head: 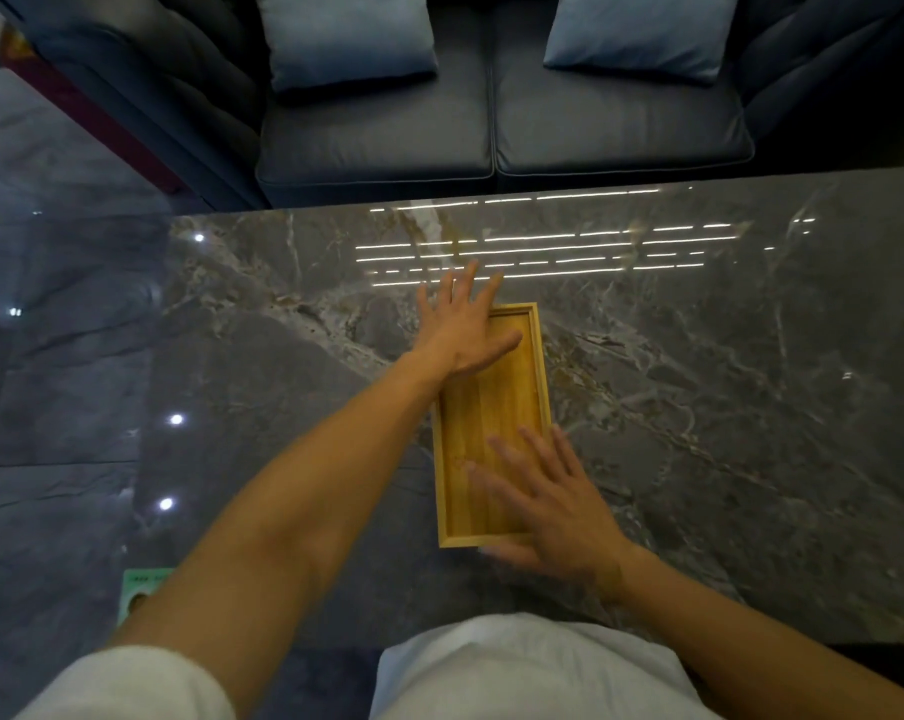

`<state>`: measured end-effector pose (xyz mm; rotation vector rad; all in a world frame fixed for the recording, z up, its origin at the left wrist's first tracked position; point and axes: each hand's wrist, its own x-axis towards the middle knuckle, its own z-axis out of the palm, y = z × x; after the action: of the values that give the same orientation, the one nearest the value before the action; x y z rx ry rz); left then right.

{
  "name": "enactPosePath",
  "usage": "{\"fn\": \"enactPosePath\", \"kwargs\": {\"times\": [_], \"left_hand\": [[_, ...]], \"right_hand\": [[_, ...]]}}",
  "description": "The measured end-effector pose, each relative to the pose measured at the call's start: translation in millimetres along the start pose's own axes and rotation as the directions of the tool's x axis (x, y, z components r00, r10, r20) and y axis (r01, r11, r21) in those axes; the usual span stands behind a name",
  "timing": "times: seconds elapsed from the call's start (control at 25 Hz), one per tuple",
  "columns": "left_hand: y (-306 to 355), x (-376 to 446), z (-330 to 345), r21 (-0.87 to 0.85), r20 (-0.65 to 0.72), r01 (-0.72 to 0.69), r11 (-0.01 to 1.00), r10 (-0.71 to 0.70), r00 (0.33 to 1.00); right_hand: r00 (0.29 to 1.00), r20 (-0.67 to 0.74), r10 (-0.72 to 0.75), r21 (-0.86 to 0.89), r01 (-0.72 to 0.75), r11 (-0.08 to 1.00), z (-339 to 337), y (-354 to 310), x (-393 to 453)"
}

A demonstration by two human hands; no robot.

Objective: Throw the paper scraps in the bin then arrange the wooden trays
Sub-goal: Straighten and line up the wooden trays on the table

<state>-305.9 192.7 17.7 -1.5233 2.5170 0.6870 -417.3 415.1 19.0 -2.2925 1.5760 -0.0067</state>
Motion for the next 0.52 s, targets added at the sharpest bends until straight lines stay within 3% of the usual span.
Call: {"fn": "enactPosePath", "kwargs": {"times": [0.08, 0.16, 0.24, 0.32, 0.44, 0.52], "left_hand": [[0.9, -39.1, 10.3, -0.33, -0.229, 0.043, 0.943, -0.124, 0.966], [1.1, -91.7, 35.8, -0.668, -0.181, 0.142, 0.73, -0.344, 0.921], [0.9, -138.1, 63.8, -0.823, 0.049, 0.29, 0.489, -0.448, 0.893], [4.4, -164.9, 78.7, -0.874, 0.201, 0.359, 0.326, -0.43, 0.88], [9.5, -170.1, 78.8, -0.896, 0.285, 0.39, 0.212, -0.398, 0.872], [9.5, -167.9, 75.8, -0.905, 0.302, 0.389, 0.172, -0.384, 0.873]], "right_hand": [[0.947, -0.082, 0.311, 0.271, -0.279, 0.921, -7.8, 8.1, 1.5], [0.819, 0.081, 0.568, 0.615, -0.49, 0.618, -10.9, 16.3, 6.2], [0.771, 0.282, 0.571, 0.76, -0.542, 0.357, -8.3, 19.0, 9.8], [0.774, 0.368, 0.516, 0.834, -0.52, 0.186, -7.5, 13.7, 12.4], [0.733, 0.449, 0.511, 0.863, -0.505, -0.034, -10.0, 4.5, 17.1], [0.705, 0.468, 0.533, 0.862, -0.498, -0.098, -10.8, 2.6, 20.7]]}}
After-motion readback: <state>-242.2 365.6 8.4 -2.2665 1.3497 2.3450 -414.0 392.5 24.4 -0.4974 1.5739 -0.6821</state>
